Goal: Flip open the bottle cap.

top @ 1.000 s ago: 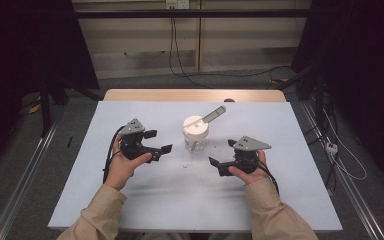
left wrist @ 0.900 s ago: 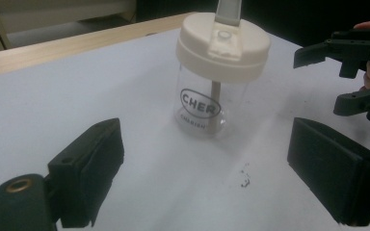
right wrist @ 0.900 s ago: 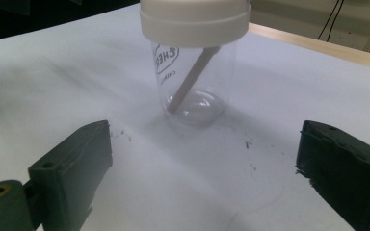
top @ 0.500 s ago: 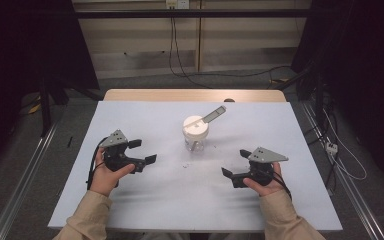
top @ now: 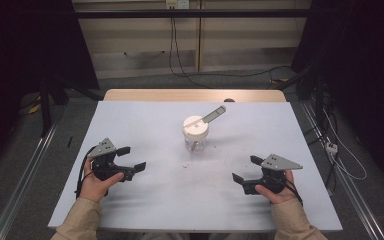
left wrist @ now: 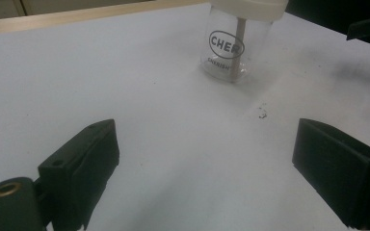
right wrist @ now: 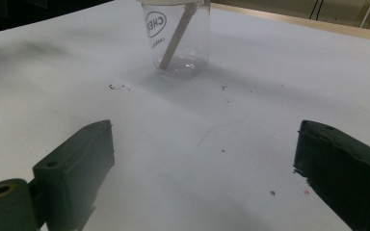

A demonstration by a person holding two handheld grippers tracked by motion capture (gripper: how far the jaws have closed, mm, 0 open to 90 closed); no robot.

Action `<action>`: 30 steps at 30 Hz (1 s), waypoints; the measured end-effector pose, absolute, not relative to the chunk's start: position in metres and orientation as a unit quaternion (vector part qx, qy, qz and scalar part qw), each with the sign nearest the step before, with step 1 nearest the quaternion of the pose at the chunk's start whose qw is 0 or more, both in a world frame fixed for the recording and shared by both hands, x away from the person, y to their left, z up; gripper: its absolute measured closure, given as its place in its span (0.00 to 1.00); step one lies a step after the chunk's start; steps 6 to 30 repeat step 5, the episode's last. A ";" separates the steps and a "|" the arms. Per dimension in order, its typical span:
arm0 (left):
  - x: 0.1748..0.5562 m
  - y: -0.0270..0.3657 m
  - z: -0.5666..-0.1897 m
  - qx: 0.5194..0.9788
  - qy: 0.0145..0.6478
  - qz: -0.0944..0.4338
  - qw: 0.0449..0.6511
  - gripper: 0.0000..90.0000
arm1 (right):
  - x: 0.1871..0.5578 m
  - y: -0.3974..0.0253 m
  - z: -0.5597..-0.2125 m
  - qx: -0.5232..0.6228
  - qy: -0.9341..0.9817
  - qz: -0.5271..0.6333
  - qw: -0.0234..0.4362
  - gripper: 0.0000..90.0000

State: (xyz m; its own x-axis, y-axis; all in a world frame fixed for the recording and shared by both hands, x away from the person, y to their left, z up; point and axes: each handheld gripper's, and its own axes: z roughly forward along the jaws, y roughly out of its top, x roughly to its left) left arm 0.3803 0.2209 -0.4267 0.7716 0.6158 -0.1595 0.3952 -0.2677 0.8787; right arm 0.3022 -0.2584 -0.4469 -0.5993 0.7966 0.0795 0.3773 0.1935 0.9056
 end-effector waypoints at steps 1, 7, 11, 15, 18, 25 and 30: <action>0.380 0.222 -0.427 0.789 0.322 0.105 0.512 0.09 | 0.301 -0.259 -0.447 0.395 0.744 0.496 0.211 0.07; 0.379 0.225 -0.426 0.788 0.324 0.107 0.513 0.09 | 0.301 -0.262 -0.449 0.398 0.743 0.493 0.213 0.07; 0.379 0.225 -0.426 0.788 0.324 0.107 0.513 0.09 | 0.301 -0.262 -0.449 0.398 0.743 0.493 0.213 0.07; 0.379 0.225 -0.426 0.788 0.324 0.107 0.513 0.09 | 0.301 -0.262 -0.449 0.398 0.743 0.493 0.213 0.07; 0.379 0.225 -0.426 0.788 0.324 0.107 0.513 0.09 | 0.301 -0.262 -0.449 0.398 0.743 0.493 0.213 0.07; 0.379 0.225 -0.426 0.788 0.324 0.107 0.513 0.09 | 0.301 -0.262 -0.449 0.398 0.743 0.493 0.213 0.07; 0.379 0.225 -0.426 0.788 0.324 0.107 0.513 0.09 | 0.301 -0.262 -0.449 0.398 0.743 0.493 0.213 0.07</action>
